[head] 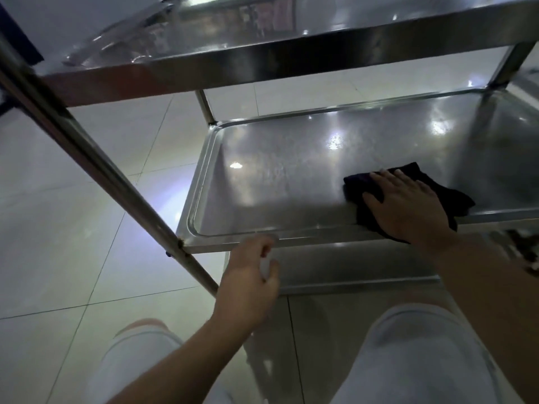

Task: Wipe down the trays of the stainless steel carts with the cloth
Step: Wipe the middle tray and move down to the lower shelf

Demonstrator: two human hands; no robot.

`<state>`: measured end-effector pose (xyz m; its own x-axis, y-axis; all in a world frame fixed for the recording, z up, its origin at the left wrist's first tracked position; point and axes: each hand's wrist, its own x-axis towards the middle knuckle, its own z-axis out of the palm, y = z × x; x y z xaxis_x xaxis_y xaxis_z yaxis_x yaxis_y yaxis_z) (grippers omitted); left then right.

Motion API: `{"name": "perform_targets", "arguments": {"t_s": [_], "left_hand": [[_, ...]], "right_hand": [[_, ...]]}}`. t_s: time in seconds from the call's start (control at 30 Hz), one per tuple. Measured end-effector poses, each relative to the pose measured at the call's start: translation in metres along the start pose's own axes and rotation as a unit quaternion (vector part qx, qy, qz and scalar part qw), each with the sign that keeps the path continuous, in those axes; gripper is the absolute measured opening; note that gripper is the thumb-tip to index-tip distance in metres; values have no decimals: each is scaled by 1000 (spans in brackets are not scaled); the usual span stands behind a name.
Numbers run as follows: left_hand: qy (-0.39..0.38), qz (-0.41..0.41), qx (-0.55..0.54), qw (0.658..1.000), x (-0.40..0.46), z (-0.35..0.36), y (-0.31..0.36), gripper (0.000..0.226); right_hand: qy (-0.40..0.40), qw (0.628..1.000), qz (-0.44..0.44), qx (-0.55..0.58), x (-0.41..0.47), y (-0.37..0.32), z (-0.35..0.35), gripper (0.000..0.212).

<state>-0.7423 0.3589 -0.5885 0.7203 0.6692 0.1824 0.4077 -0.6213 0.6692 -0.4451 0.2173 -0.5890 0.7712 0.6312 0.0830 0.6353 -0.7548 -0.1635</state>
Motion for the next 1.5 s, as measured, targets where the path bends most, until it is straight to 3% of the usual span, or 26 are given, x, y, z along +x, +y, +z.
{"name": "perform_targets", "arguments": {"t_s": [0.07,0.23,0.47,0.77,1.07,1.27,1.4,1.5], "left_hand": [[-25,80,41,996,26,8,17,32],[-48,111,129,984,82,40,45,39],[-81,109,200,970,113,89,60,45],[-82,92,231,965,107,95,62,55],[-93,85,247,961,106,98,66,54],[-100,92,268,954,109,99,62,61],[-105,92,271,953,109,98,61,64],[-103,90,272,953,108,97,62,64]], "right_hand": [[-3,1000,0,2,1,0,0,65],[6,1000,-3,10,2,0,1,64],[64,997,-21,33,-7,0,1,58],[-18,997,-74,8,-6,26,-6,63],[-12,998,60,-16,13,200,-44,55],[-11,979,202,-7,40,289,-64,59],[-15,973,230,5,61,257,-56,64],[-4,991,134,7,74,170,-37,56]]}}
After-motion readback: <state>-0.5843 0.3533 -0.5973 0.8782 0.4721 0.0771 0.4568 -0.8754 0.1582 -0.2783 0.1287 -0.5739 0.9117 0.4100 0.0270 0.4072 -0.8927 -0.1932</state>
